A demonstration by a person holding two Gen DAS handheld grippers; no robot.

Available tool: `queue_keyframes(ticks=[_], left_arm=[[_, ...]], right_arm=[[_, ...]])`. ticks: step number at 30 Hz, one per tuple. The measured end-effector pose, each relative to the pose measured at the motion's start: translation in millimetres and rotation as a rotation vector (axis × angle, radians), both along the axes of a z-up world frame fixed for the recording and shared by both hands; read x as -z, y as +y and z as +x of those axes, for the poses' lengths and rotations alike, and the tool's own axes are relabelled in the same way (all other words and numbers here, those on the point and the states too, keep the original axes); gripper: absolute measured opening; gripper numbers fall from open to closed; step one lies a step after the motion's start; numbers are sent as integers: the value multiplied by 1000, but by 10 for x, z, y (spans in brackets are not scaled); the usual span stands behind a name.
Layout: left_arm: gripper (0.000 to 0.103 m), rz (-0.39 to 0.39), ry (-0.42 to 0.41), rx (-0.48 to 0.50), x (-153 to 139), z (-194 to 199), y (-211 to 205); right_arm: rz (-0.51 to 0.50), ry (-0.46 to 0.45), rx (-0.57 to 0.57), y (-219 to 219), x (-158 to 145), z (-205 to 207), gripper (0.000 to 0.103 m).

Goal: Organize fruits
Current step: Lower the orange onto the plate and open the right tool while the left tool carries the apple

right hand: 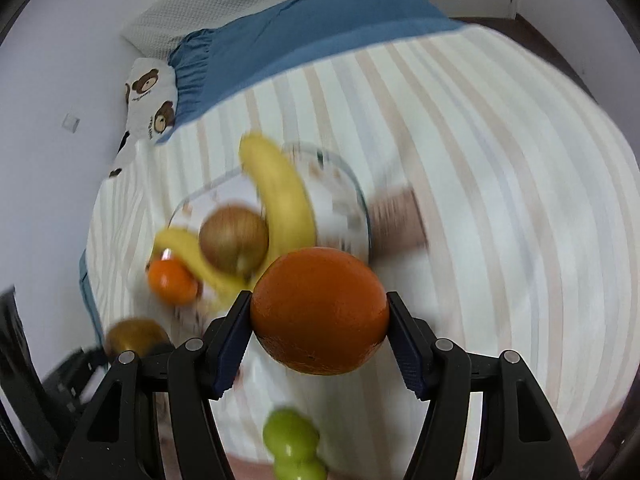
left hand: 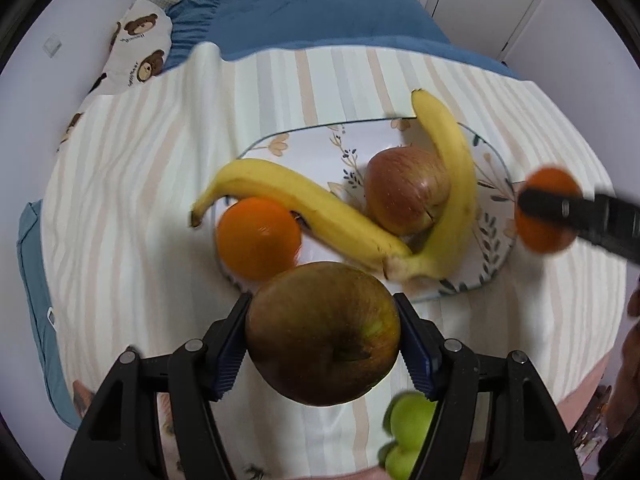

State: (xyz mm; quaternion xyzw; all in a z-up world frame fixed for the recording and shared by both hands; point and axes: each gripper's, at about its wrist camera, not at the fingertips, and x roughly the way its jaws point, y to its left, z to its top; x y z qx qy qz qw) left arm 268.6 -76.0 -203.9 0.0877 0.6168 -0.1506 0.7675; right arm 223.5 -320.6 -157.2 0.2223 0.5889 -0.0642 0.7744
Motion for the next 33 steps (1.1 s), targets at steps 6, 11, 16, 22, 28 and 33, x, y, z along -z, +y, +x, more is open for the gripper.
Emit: queue_keyframes(ticks=[6,11,16,22,28,33], left_arm=[[66,26,21,5,264,88,-124],[66,10,41,-20,333,101,-64],[68,1,51,-35,354,99,-23],[68,7,62,-41,370,91,-14],[68,11,76,-62,384,52,61],[68,10,83,-72,392,40,93]], right_arm=[[-75,40,-31,-31,177,415,67],[-115,64,-73,35,317,542,68],[-116,76,-75,40,363,594,68],[-116,78,-65,54,381,651,75],[-112,73,-56,16,329,626,79],[-110,74,-52,5,312,589,79]])
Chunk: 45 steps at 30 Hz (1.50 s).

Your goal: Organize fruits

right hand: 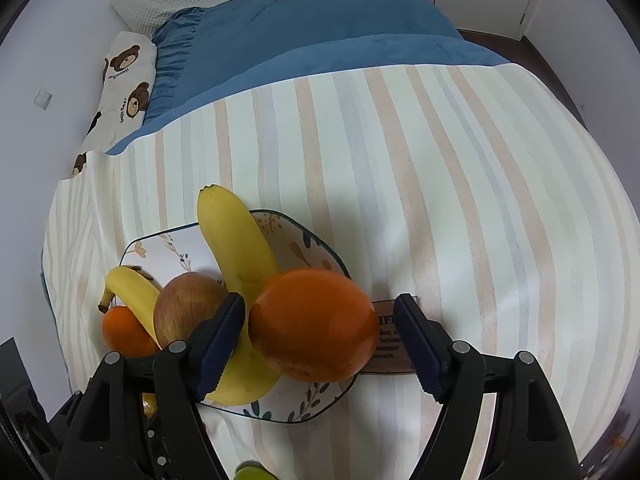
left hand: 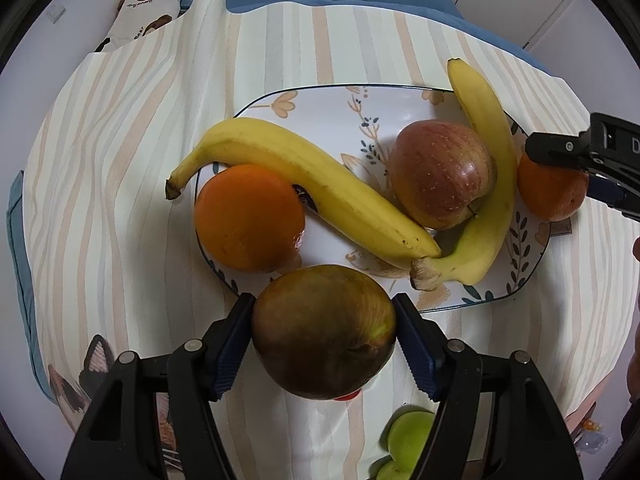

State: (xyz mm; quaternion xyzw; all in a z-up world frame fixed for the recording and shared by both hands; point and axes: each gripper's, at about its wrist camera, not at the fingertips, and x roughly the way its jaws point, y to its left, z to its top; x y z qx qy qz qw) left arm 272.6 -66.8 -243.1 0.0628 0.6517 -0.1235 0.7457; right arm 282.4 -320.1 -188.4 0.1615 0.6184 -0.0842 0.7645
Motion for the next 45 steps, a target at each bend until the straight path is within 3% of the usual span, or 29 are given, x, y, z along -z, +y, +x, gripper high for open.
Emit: queue_keyframes(ticks=[17,21,24,28,30,32,33,35,36,37,39,45], left_arm=[[68,0,8,-14,-71,3,-15],[68,-11,20,-21,-70,-22,9],[68,-11,19,-16,-77,-29,5],[68,6,8,-7,-62,-13,-49],[67,20,-5,-1,-59,-2,-88],[67,52,-16,7,-20,-52,-133],[67,48,-19,9,-19,-57,-125],[67,34,-13,5,-29,-77,-95],[67,32,-9,1,-32,-97,-71],[67,26,-6,-8,-57,-111,-33],[67,10,-21,-17,-151,-154,53],[67,87,-99,-45,-222,-367,329]], right_arm=[[14,-7,1,38,26,-157,79],[89,-93,33,31,-152,-461,79],[138,-84,44,86,-50,-685,79],[193,-65,-28,368,127,-798,74],[150,-35,-92,584,215,-786,45],[145,-10,-116,703,327,-782,28],[159,-9,-113,718,355,-788,27],[203,-7,-87,709,371,-828,27],[240,-21,-68,681,347,-862,33],[278,-32,-56,649,317,-912,41],[319,-68,-50,632,218,-1008,74],[304,-27,-165,1021,322,-1173,75]])
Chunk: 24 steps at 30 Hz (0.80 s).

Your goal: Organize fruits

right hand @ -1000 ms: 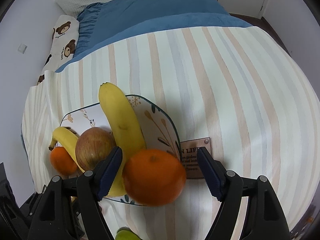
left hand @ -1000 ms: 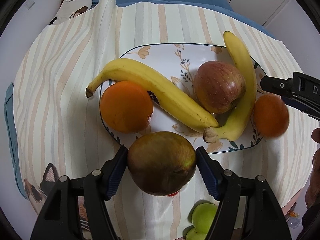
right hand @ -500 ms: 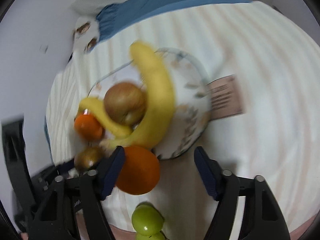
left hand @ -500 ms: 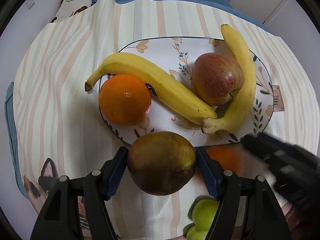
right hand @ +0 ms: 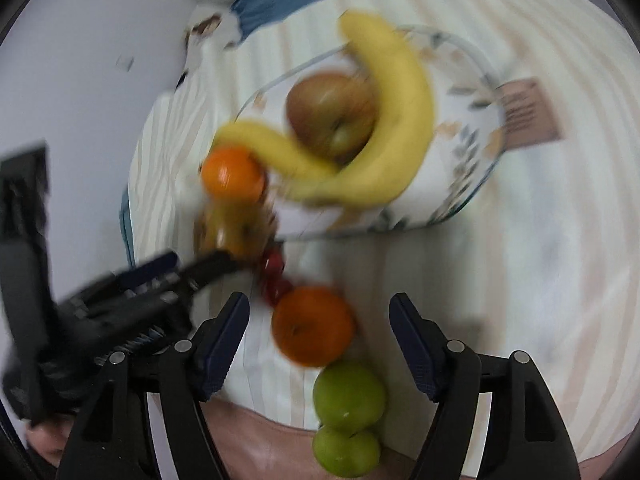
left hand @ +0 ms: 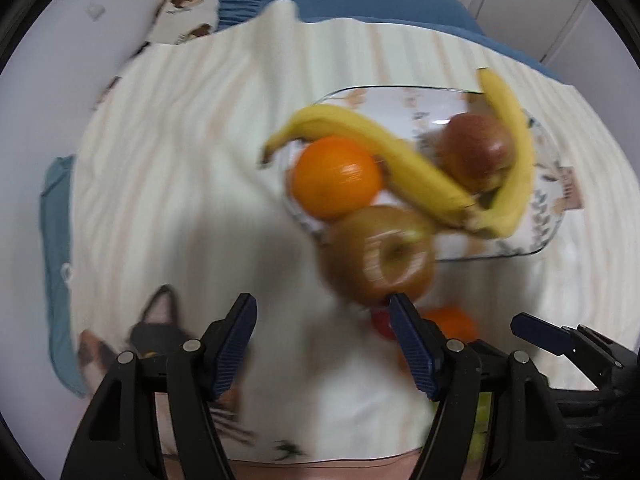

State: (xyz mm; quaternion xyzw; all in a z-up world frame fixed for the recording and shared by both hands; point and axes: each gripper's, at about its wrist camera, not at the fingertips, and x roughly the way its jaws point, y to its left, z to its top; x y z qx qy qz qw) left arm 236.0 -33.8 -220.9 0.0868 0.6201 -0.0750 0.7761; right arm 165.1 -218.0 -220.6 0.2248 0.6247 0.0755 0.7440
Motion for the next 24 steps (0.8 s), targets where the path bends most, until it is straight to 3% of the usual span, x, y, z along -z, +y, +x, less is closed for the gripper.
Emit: queue_keyframes(ticks=[4,6,8,12,18,24], left_arm=[[67,46,42,-24,188,-39,247],[67,44,59,-42,233,-21,286],[67,38,55,-51,231,-22,305],[67,0,47,-58,163,-48,307],[72,-138,89,-15,104,164,69],[71,-131,47,63,142,284,-347]], right_arm=[[-16,65,-39,249,367,15,75],[-59,66,-73,368,476,19,67],[-119,36,-105,462,474,14,66],[-177,-3,-101,492,322,-25,65],[-196,-93,-5,43,-186,-40,65],[-259,-138,108,-517,-466,224,65]])
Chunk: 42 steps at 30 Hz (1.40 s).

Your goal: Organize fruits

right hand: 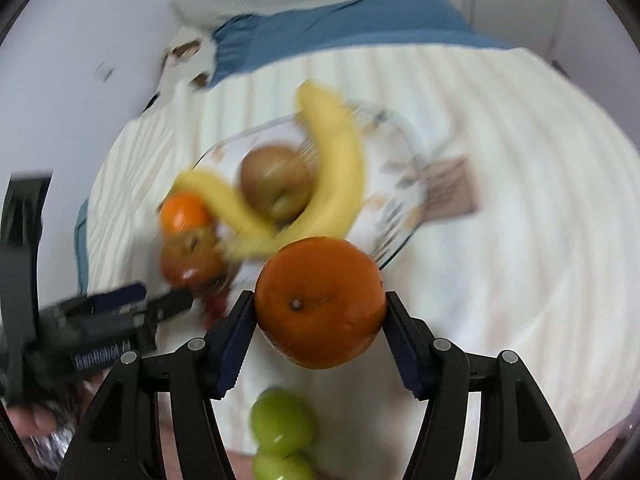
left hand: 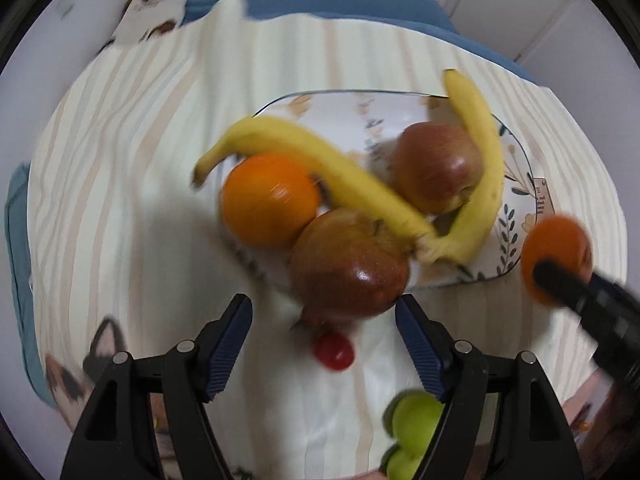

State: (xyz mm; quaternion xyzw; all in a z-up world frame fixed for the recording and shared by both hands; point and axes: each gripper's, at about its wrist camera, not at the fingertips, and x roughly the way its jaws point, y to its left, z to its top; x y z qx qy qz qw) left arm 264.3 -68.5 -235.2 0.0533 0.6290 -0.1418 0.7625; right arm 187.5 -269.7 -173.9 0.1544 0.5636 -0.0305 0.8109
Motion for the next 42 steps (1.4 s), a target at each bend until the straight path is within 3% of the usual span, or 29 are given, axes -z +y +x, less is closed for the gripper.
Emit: queue_keyframes(ticks=[3,5,14,22,26,31,42], left_arm=[[64,38,-25,36,59,28,-218],[65,66,-38,40,98,34,-277],[67,39,-13,11,102,16,-160],[67,53,-7,3,30,-14,-187],[67,53,-11,1,-49,-65,-151],[67,48,-9,-13,-139,-94,-61],[67,-9,-61,-92,-758,-471,420]], right_arm=[[-36,-9,9,-139,-19,138,65],[-66,-9,4,-241,10,184,65],[-149,11,-54,-173,261,392,66],[-130,24,-39,-117,310,479,67],[-115,7,-21,-130,237,486,75],[-83,-12,-2,-149,89,456,78],[-92,-37,33,56,-400,-7,99]])
